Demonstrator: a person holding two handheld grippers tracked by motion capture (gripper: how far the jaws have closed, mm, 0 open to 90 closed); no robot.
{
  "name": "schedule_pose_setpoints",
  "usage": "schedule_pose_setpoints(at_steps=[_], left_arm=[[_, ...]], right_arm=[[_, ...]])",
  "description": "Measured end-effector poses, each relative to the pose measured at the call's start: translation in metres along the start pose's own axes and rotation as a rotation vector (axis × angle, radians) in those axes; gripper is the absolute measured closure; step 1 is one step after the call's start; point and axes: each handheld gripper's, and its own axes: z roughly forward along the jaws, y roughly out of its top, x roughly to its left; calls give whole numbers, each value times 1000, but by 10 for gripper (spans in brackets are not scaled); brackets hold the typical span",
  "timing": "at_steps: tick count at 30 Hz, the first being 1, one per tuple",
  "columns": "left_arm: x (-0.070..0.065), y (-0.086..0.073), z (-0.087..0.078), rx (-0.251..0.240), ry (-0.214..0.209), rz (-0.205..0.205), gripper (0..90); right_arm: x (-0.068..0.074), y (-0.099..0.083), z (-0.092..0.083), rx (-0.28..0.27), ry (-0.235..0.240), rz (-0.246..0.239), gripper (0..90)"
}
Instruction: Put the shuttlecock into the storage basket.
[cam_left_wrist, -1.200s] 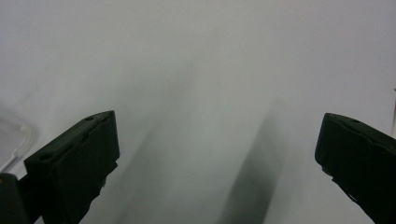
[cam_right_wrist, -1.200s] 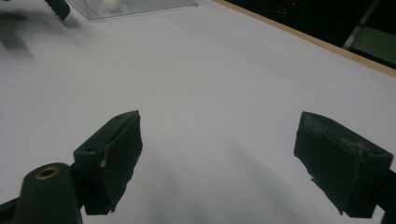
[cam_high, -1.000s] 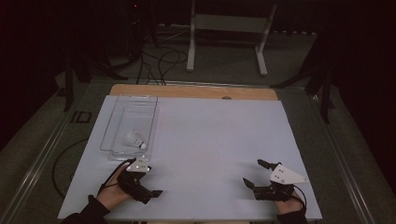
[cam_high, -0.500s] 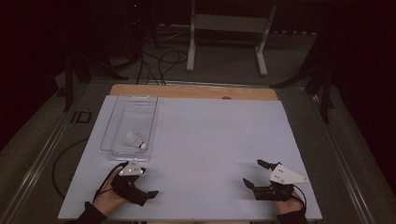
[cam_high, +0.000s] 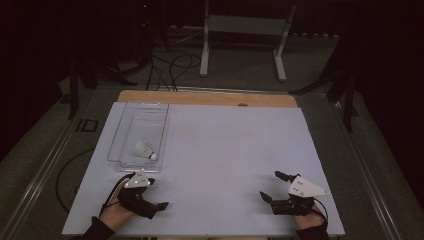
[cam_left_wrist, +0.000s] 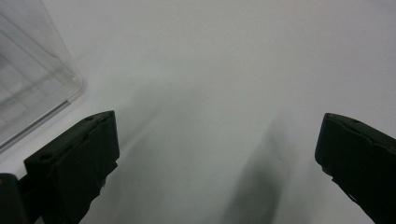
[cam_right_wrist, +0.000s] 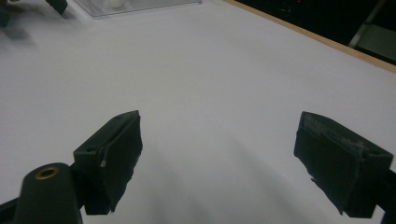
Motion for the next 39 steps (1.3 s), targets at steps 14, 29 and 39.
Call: schedule_pose_setpoints(at_steps=[14,29,39], left_arm=[[-2,-2,3,-5,45,3,4],[-5,0,2,-16,39,1,4],[-5,-1,2,-15,40,2,4]], right_arm=[[-1,-2,2,9,12,6,149],[-3,-4,3,12,13,13,149],[-3,-4,3,16,13,16,149]])
